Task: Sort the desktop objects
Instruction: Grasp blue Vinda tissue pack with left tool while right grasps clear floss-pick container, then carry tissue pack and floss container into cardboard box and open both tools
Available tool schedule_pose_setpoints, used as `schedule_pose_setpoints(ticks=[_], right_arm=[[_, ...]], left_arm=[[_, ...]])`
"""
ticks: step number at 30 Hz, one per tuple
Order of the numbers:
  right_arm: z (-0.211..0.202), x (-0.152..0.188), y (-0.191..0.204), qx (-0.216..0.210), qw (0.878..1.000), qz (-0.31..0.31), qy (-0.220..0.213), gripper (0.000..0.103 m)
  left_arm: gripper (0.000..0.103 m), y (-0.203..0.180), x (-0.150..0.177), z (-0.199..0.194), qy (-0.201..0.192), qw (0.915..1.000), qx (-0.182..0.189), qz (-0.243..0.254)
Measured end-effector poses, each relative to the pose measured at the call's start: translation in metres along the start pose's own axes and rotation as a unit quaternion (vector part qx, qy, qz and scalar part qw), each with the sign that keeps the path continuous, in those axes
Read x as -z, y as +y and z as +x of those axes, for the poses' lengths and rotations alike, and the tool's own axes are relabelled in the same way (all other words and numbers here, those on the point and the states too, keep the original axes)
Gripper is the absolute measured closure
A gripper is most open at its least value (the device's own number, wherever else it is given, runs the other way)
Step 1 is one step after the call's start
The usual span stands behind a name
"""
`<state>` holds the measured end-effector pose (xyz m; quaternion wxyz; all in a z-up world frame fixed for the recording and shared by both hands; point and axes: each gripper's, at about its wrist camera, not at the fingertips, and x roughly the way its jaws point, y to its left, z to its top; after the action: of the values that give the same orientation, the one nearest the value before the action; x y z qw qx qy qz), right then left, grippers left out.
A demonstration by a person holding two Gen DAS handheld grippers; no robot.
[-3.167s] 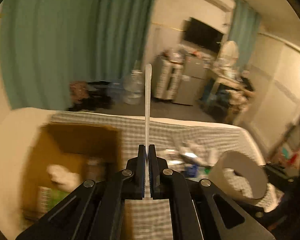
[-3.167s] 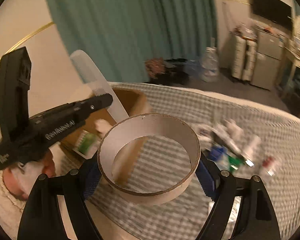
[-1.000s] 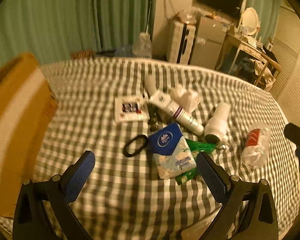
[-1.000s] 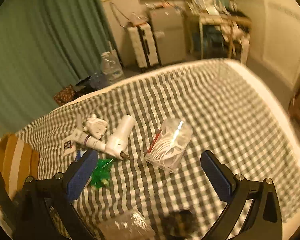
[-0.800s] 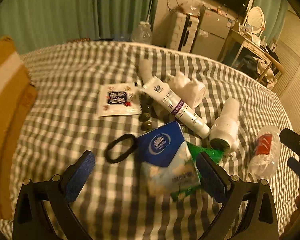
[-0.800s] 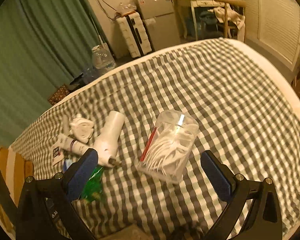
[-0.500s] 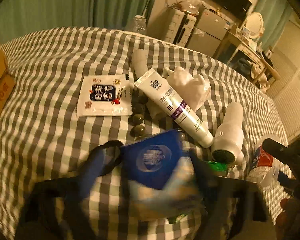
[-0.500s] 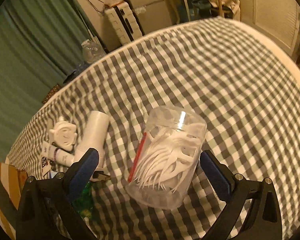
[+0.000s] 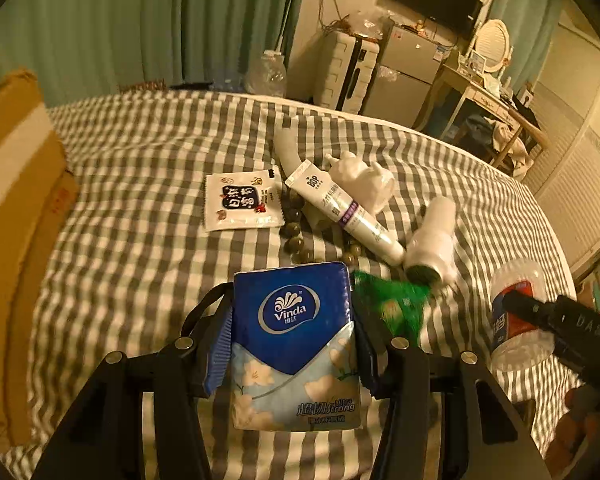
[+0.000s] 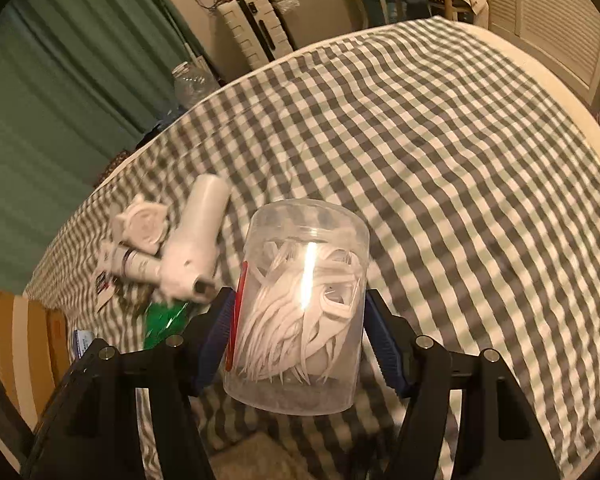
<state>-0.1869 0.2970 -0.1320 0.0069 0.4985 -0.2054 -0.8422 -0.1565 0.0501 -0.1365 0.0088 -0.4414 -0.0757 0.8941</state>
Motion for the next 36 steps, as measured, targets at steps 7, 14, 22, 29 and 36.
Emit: schedule_pose_setpoints(ticks=[7, 14, 22, 29, 36], right_arm=[[-0.04, 0.023, 0.029, -0.007, 0.998, -0.053, -0.013, 0.04], [-0.101, 0.055, 0.077, -0.014, 0.99, -0.132, -0.048, 0.04], [-0.17, 0.092, 0.144, -0.053, 0.971, -0.204, -0.11, 0.041], [-0.199, 0.113, 0.195, -0.097, 0.961, -0.237, -0.109, 0.041], [-0.2, 0.141, 0.25, -0.132, 0.948, -0.278, -0.085, 0.041]], left_arm=[[0.05, 0.004, 0.012, -0.037, -0.011, 0.9999, -0.012, -0.001], [0.05, 0.026, 0.005, -0.089, -0.04, 0.9989, -0.022, -0.007], [0.05, 0.071, -0.006, -0.148, -0.069, 0.9968, -0.035, -0.019], [0.05, 0.111, -0.021, -0.196, -0.099, 0.9944, -0.028, -0.022], [0.05, 0.17, -0.032, -0.229, -0.113, 0.9922, -0.031, -0.041]])
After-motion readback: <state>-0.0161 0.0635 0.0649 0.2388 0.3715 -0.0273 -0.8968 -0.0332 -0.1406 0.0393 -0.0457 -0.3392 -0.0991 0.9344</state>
